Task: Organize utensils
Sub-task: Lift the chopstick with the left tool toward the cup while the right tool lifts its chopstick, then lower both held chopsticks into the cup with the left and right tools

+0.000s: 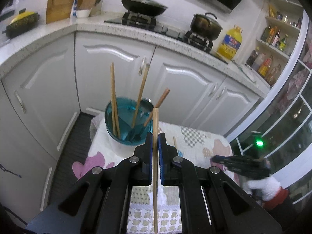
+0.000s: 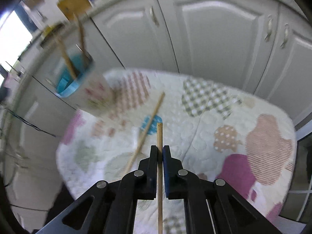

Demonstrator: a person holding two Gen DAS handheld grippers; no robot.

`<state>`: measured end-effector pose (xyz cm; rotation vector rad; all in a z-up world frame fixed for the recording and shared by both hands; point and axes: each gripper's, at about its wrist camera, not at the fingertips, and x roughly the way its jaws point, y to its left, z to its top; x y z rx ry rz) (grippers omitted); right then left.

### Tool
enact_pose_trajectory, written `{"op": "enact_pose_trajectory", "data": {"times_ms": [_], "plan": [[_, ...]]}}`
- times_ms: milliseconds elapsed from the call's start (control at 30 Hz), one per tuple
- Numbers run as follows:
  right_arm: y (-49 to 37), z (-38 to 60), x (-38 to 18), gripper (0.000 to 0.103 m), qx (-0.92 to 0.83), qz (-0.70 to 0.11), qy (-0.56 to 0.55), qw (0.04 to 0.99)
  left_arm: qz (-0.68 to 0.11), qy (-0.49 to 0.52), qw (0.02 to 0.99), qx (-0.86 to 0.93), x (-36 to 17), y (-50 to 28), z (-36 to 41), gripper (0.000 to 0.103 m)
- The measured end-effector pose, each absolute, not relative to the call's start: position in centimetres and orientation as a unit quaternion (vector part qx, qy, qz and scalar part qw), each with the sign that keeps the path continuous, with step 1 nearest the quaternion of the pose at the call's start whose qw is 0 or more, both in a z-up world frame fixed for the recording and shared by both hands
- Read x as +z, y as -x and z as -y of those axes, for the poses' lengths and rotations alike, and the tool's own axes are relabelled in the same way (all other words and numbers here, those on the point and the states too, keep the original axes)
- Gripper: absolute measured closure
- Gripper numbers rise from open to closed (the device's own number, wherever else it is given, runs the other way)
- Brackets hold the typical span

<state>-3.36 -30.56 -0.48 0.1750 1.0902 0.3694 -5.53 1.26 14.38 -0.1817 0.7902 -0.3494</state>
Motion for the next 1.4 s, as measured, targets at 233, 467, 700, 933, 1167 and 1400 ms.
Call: {"op": "enact_pose_trajectory", "data": {"times_ms": [233, 467, 700, 933, 1167, 1400], "plan": [[7.1, 31.0, 7.6, 0.098, 0.204, -0.441, -0.090, 0.870, -0.338, 0.098, 0.924, -0.153, 17.9, 5.9, -2.8, 0.099], [7.2, 28.5, 13.9, 0.098, 0.256, -0.381, -0.088, 0.884, -0.281, 0.118, 0.946, -0.113, 21.3, 4.1, -4.4, 0.099], [2.6, 23.6, 19.5, 0.098, 0.277, -0.315, -0.104, 0.902, -0.239, 0.102, 0.964, -0.060, 21.6, -0.1, -4.1, 0.099], [-3.6, 18.3, 20.7, 0.098, 0.294, -0.293, -0.103, 0.904, -0.243, 0.082, 0.966, -0.041, 19.2, -5.3, -3.1, 0.099], [-9.0, 14.2, 18.3, 0.098, 0.295, -0.289, -0.103, 0.905, -0.254, 0.071, 0.964, -0.031, 16.3, -9.2, -2.7, 0.099], [-10.3, 12.7, 15.9, 0.098, 0.260, -0.272, -0.073, 0.923, -0.265, 0.050, 0.963, -0.026, 13.2, -9.8, -2.0, 0.099]]}}
